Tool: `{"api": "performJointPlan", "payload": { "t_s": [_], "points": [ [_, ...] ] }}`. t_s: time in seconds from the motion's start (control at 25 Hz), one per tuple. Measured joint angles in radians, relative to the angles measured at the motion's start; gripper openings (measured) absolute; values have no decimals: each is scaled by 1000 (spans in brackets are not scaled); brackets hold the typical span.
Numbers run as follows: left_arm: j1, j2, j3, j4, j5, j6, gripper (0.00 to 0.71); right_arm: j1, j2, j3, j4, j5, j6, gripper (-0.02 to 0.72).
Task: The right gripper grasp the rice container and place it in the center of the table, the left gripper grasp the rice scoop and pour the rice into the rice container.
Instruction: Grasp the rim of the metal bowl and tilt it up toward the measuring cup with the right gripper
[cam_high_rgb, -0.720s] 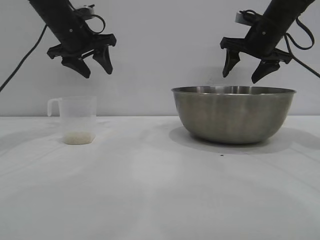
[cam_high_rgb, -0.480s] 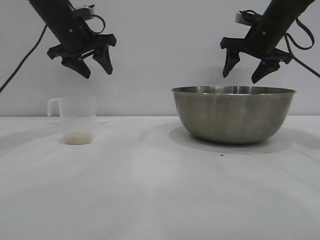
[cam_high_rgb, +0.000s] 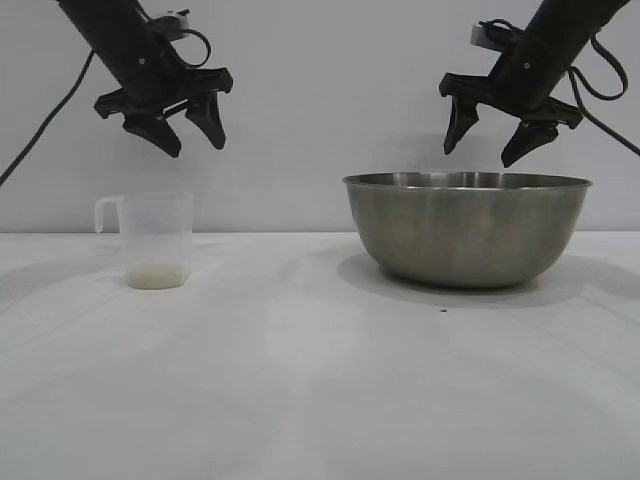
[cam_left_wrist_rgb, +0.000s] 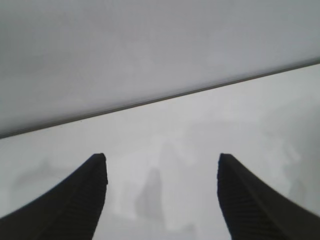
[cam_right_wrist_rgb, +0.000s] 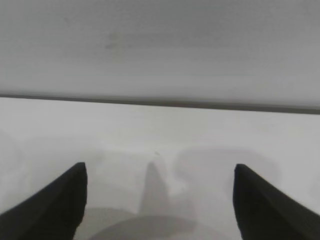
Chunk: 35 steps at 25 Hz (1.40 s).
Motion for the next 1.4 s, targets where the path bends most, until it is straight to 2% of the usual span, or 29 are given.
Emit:
{"api": "performJointPlan", "payload": {
  "t_s": [0.2, 0.44, 0.72, 0.92, 1.08, 1.4],
  "points": [
    [0, 0, 0, 0, 2, 0, 453, 0, -24, 0, 0, 56, -2, 545],
    [0, 0, -34, 0, 37, 0, 453, -3, -125, 0, -49, 144, 18, 545],
    [0, 0, -81, -10, 47, -1, 453, -27, -171, -2, -109, 377, 97, 545],
    [0, 0, -81, -18, 52, -1, 453, -28, -171, -2, -135, 493, 140, 545],
    [0, 0, -81, -23, 52, -1, 453, -28, -171, -2, -161, 517, 163, 545],
    [0, 0, -81, -23, 52, -2, 453, -28, -167, 25, -165, 517, 169, 545]
  ]
}}
